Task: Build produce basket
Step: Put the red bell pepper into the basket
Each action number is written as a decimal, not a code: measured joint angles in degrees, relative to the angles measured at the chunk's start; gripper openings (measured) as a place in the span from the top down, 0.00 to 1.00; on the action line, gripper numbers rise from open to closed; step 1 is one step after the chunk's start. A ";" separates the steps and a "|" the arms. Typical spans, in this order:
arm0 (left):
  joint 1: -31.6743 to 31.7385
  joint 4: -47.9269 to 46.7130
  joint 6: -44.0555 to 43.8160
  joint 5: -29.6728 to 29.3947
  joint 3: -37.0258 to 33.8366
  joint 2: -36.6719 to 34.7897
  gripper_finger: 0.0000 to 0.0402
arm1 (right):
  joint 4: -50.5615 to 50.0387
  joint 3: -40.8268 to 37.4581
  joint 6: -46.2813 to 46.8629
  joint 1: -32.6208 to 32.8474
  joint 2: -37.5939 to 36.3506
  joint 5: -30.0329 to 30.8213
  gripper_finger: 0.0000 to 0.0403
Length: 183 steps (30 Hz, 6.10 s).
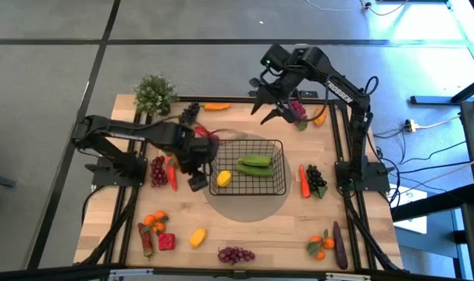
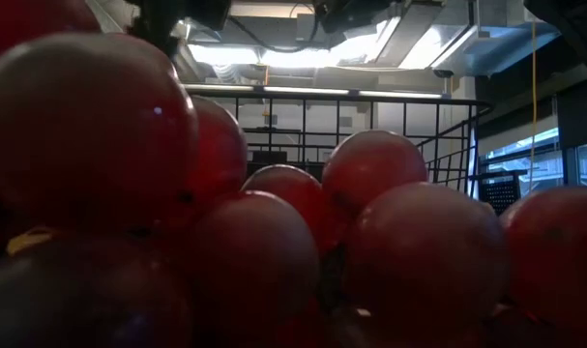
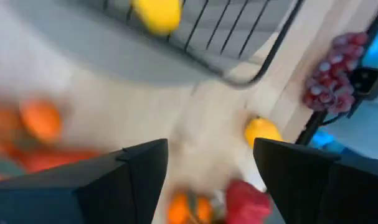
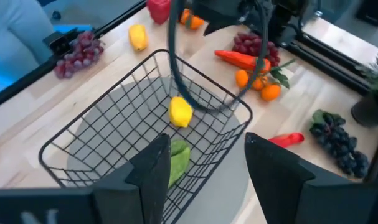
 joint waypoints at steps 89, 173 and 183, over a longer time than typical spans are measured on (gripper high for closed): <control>-53.88 26.31 -39.45 -30.88 -14.80 0.52 0.20 | 8.77 0.00 -3.25 9.86 -0.47 -0.01 0.52; -50.48 25.11 -44.51 -25.17 -14.80 13.48 0.47 | 10.21 0.02 -3.26 9.88 -0.49 0.01 0.52; -46.13 23.85 -44.51 -25.11 -14.80 7.06 0.47 | 13.04 0.02 -3.27 9.86 -0.49 0.01 0.52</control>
